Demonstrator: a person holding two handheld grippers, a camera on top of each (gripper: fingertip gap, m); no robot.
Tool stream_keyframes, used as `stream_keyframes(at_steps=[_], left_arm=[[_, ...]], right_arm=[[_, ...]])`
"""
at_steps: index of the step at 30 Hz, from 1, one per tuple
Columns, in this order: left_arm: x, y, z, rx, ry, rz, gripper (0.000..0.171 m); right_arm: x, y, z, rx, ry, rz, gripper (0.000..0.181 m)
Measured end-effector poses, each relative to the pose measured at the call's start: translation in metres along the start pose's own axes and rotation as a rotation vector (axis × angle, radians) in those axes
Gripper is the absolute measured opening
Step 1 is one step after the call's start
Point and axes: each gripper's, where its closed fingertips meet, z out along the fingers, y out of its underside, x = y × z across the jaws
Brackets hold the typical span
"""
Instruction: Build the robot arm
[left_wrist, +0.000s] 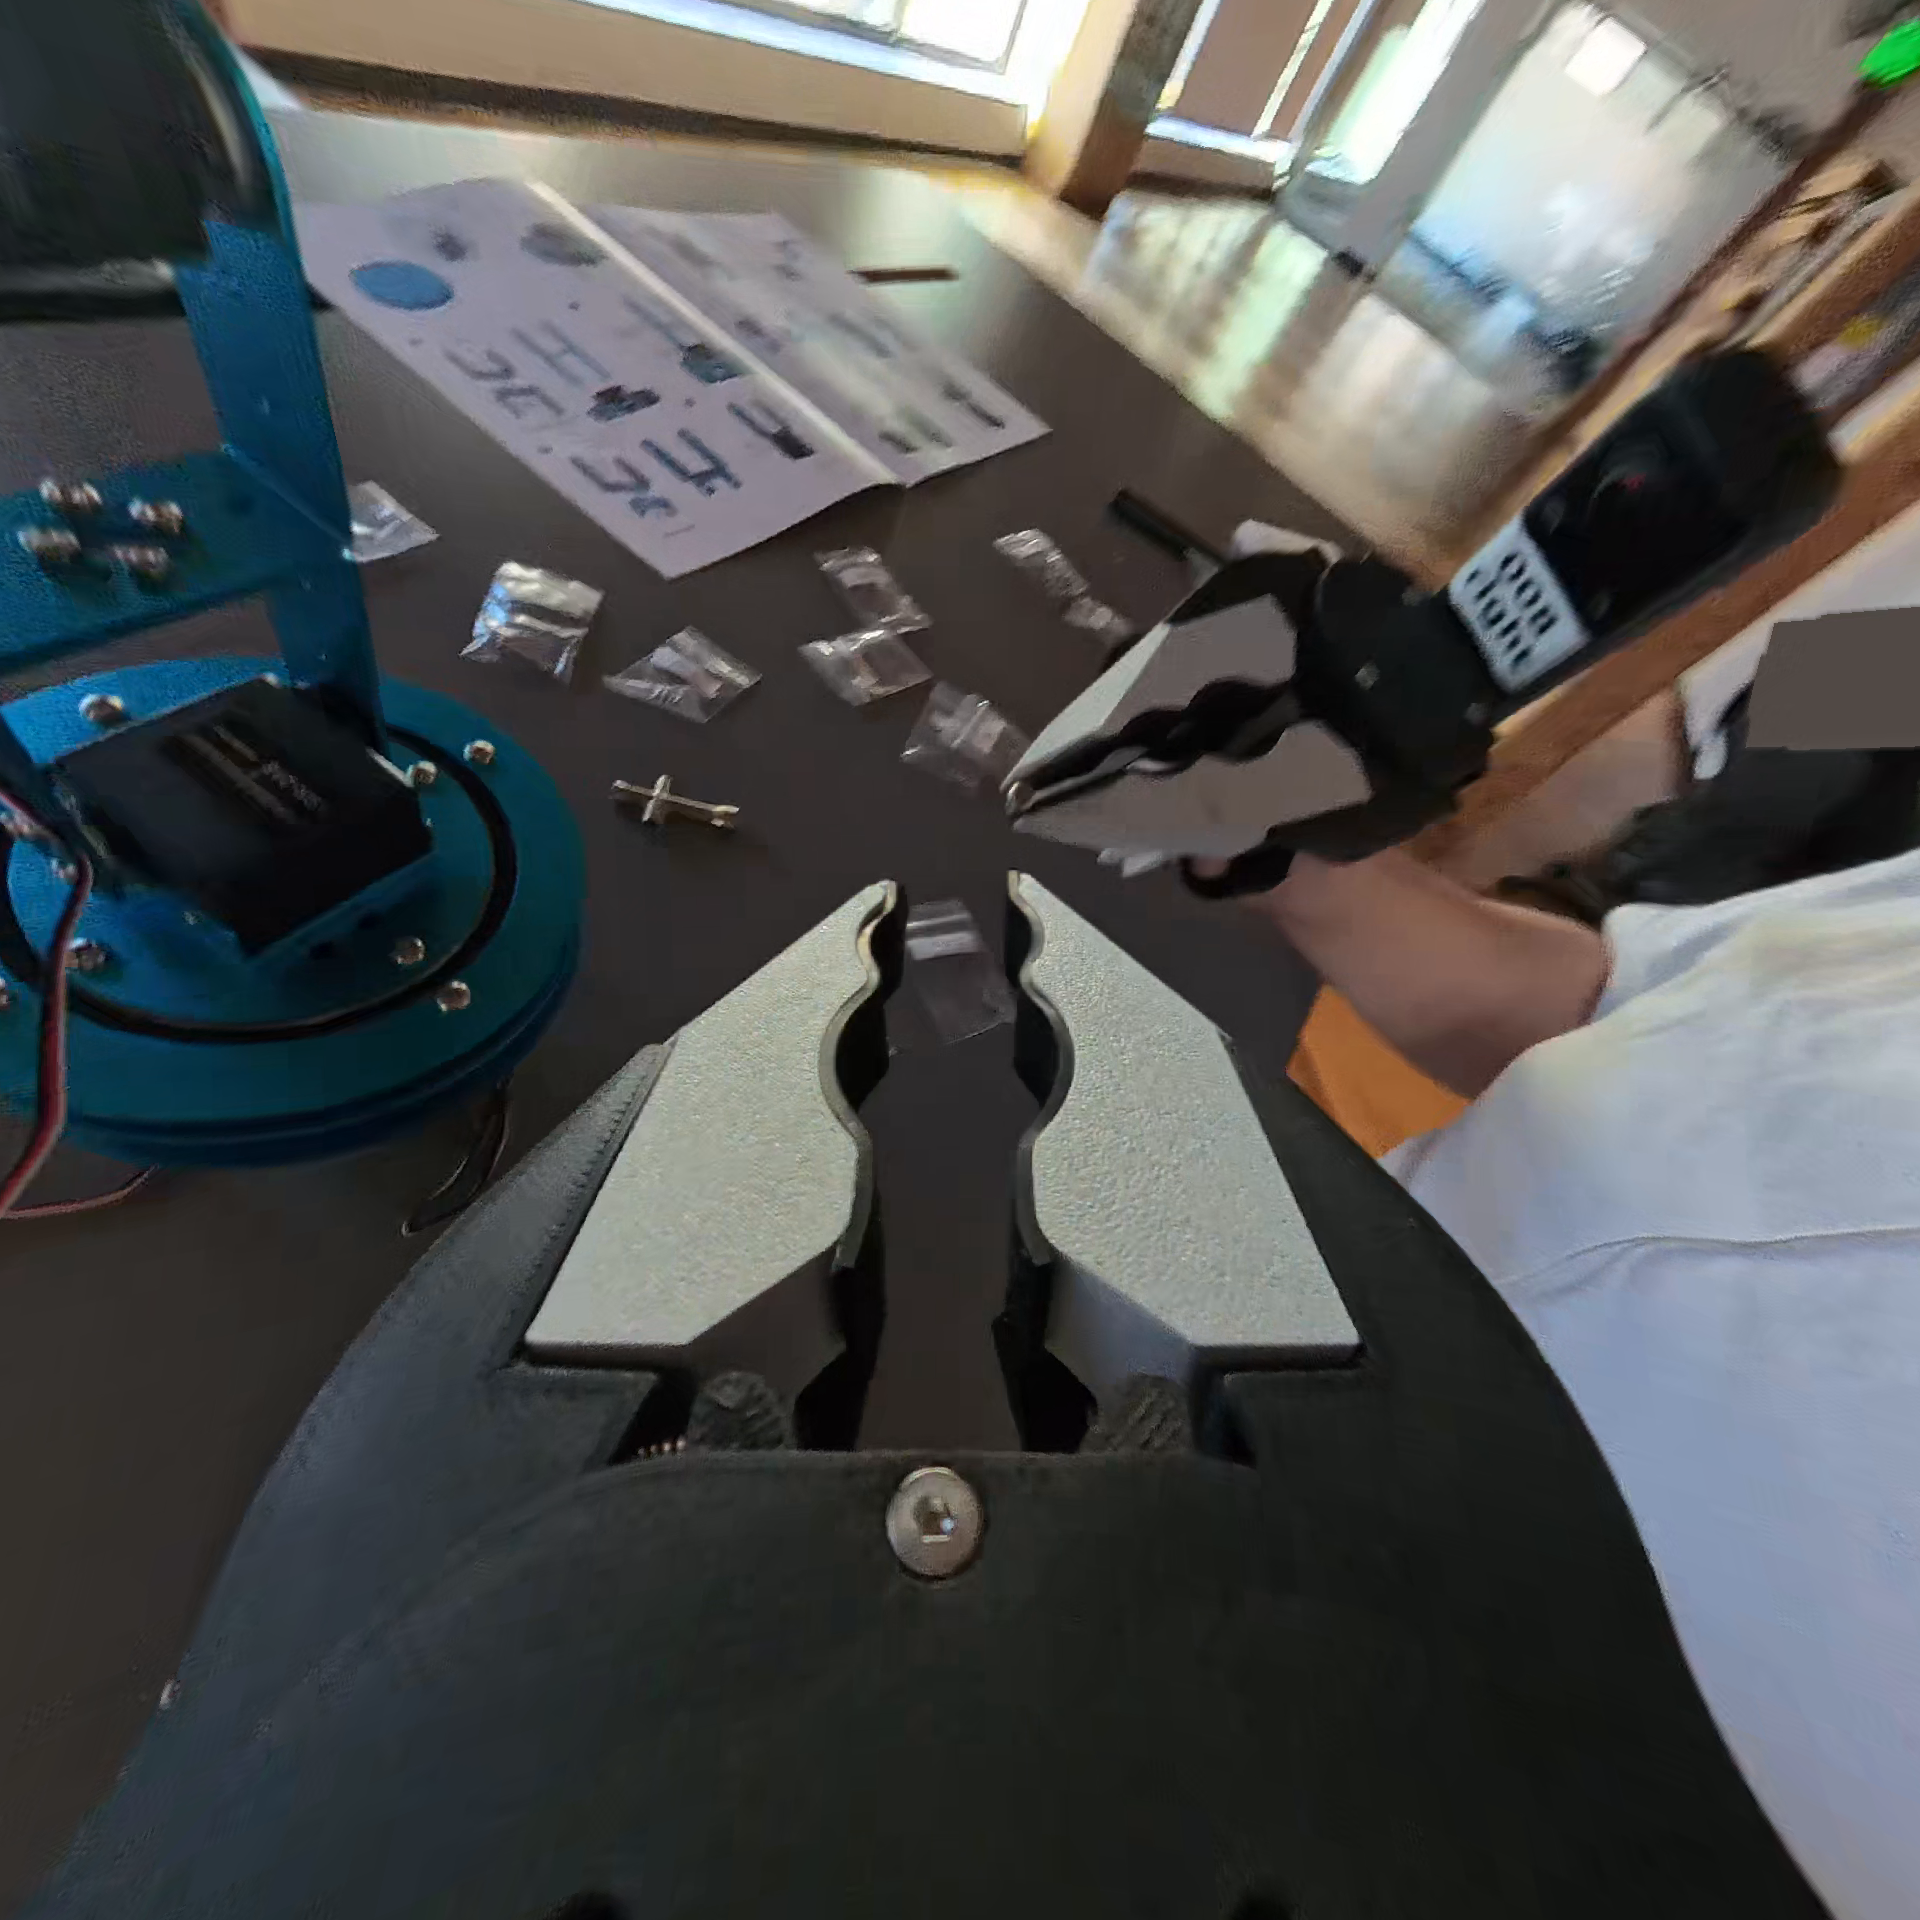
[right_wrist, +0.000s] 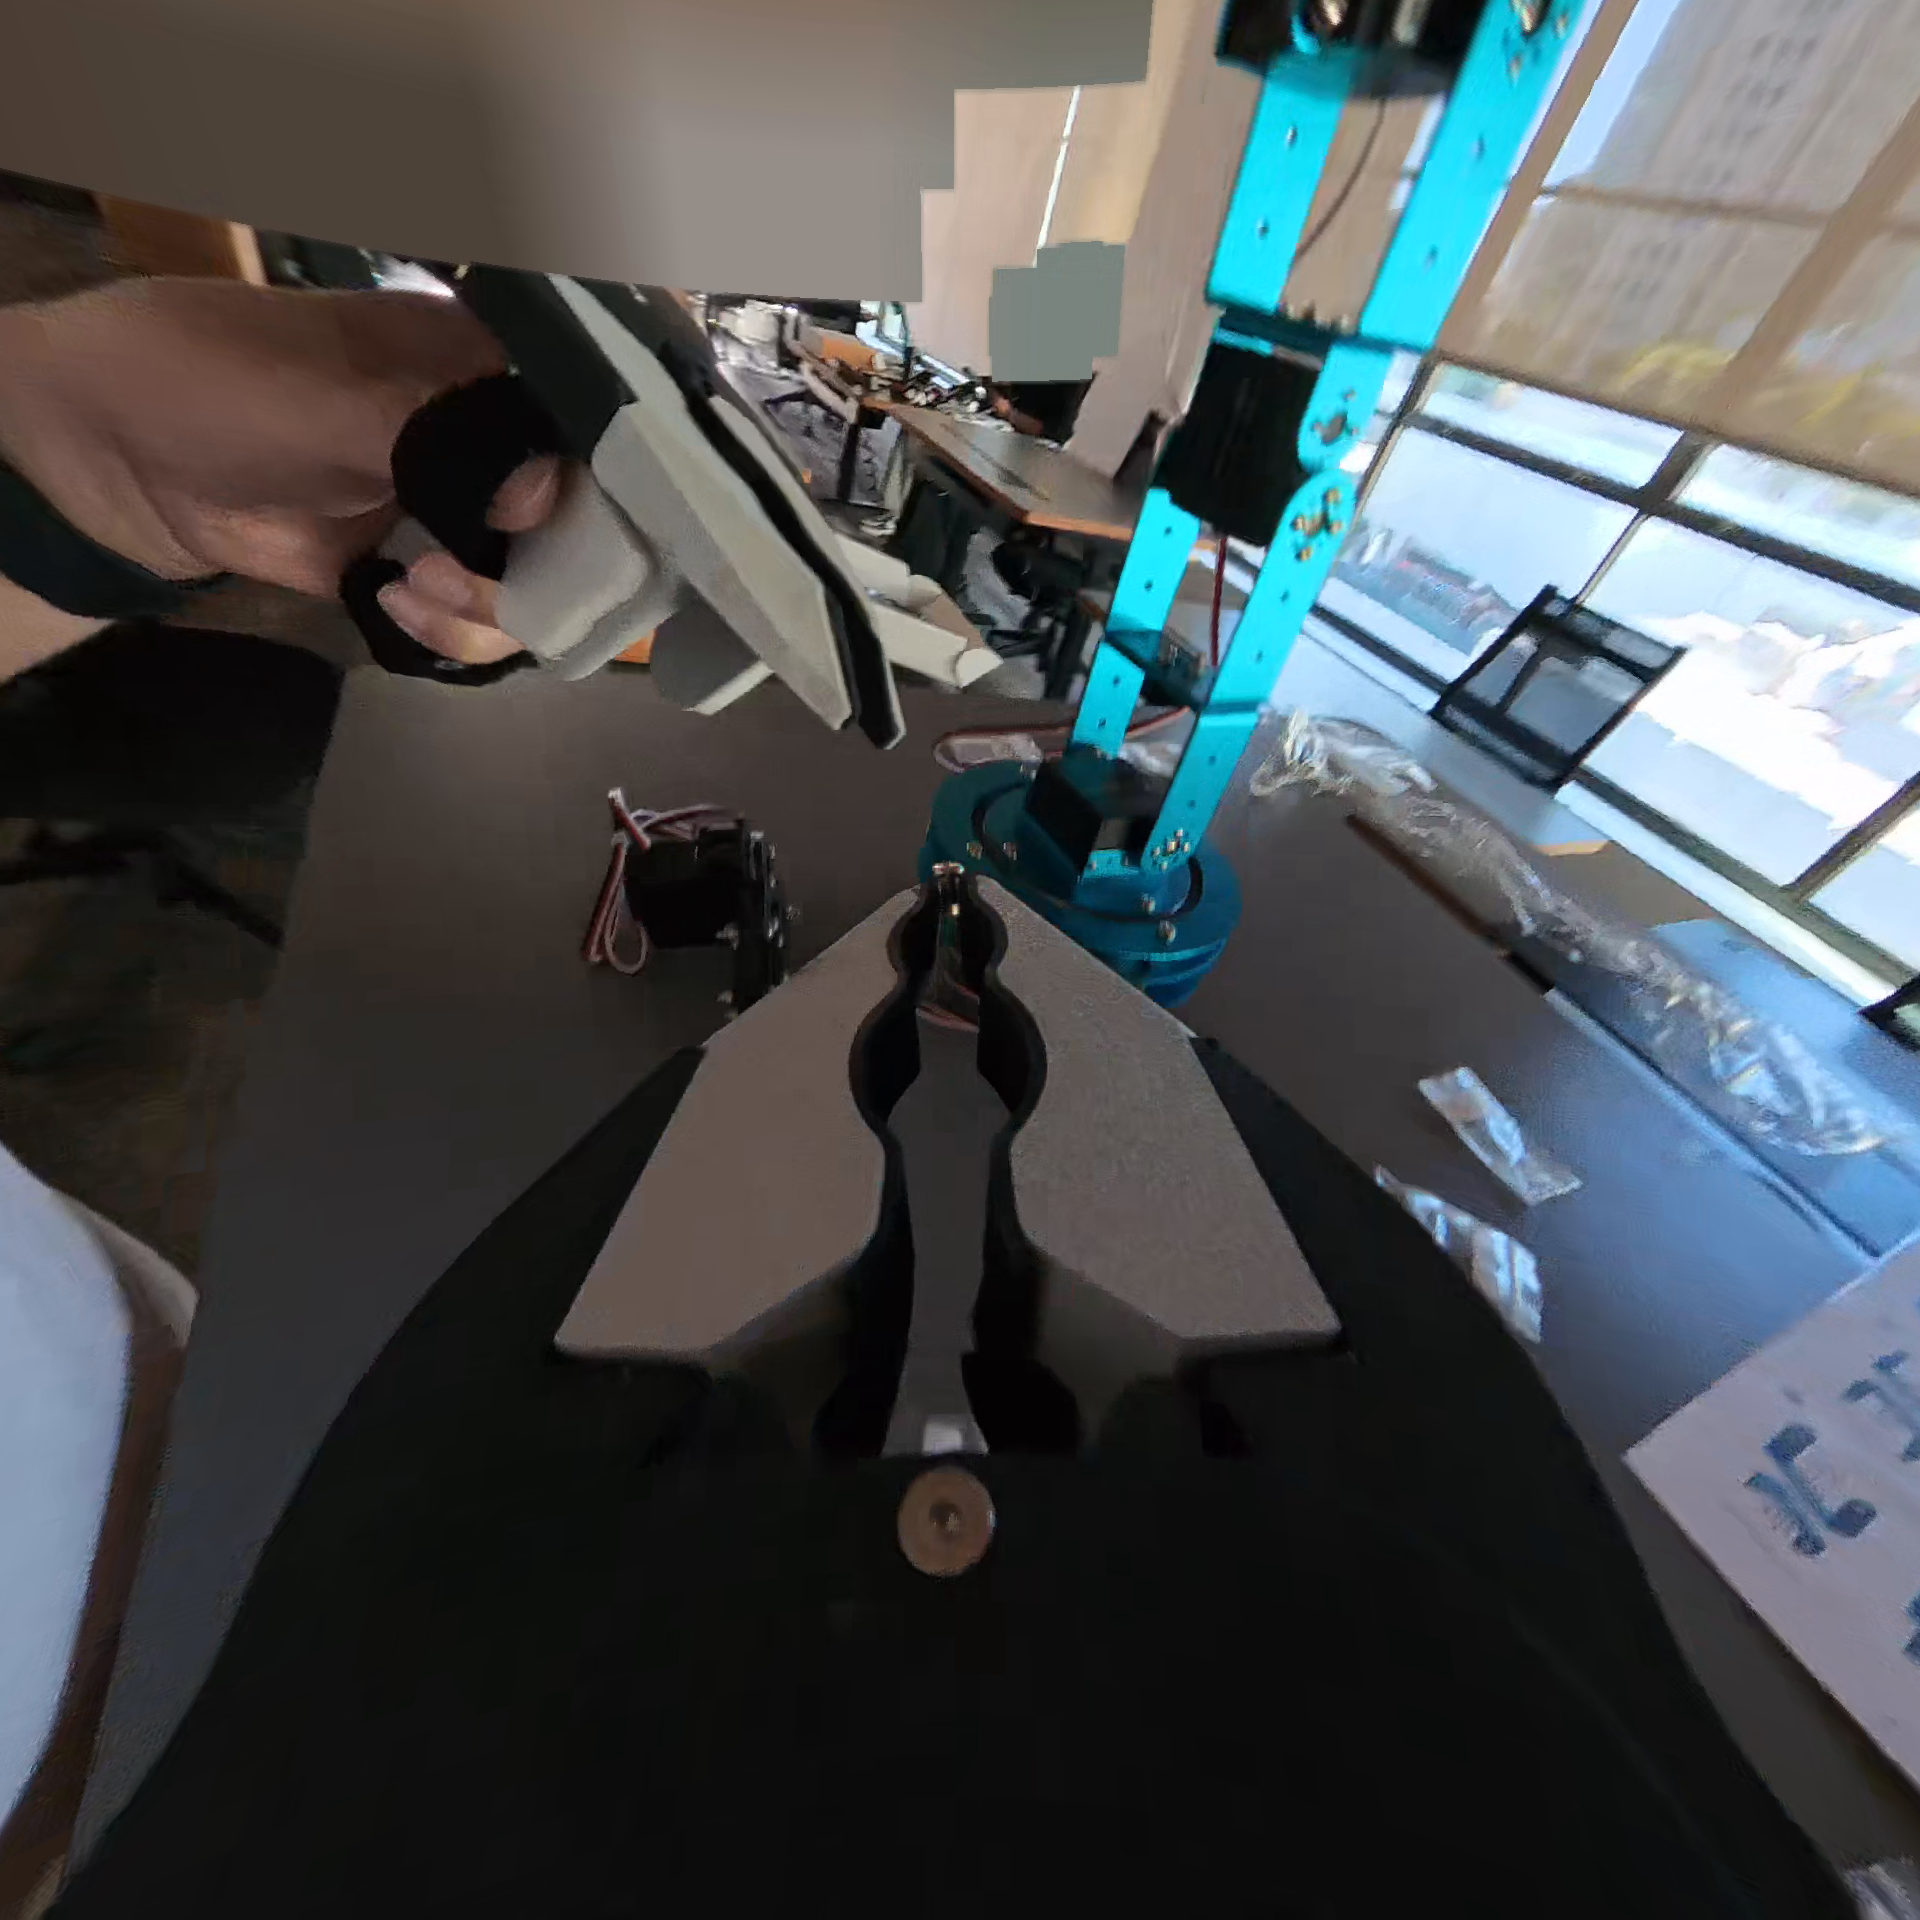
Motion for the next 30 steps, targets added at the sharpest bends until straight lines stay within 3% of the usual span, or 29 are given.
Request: stream_keyframes(at_steps=[6,16,30], left_arm=[[-0.003,-0.017,-0.039,0.022,0.125,0.096,0.012],[-0.018,-0.015,-0.059,-0.008,0.213,0.115,0.015],[-0.026,-0.007,-0.053,-0.051,0.087,0.154,0.004]], right_arm=[[-0.019,-0.029,0.041,-0.004,0.167,-0.136,0.002],[-0.032,-0.051,0.075,-0.031,0.2,-0.196,0.003],[-0.032,-0.041,0.084,-0.075,0.124,-0.209,0.003]])
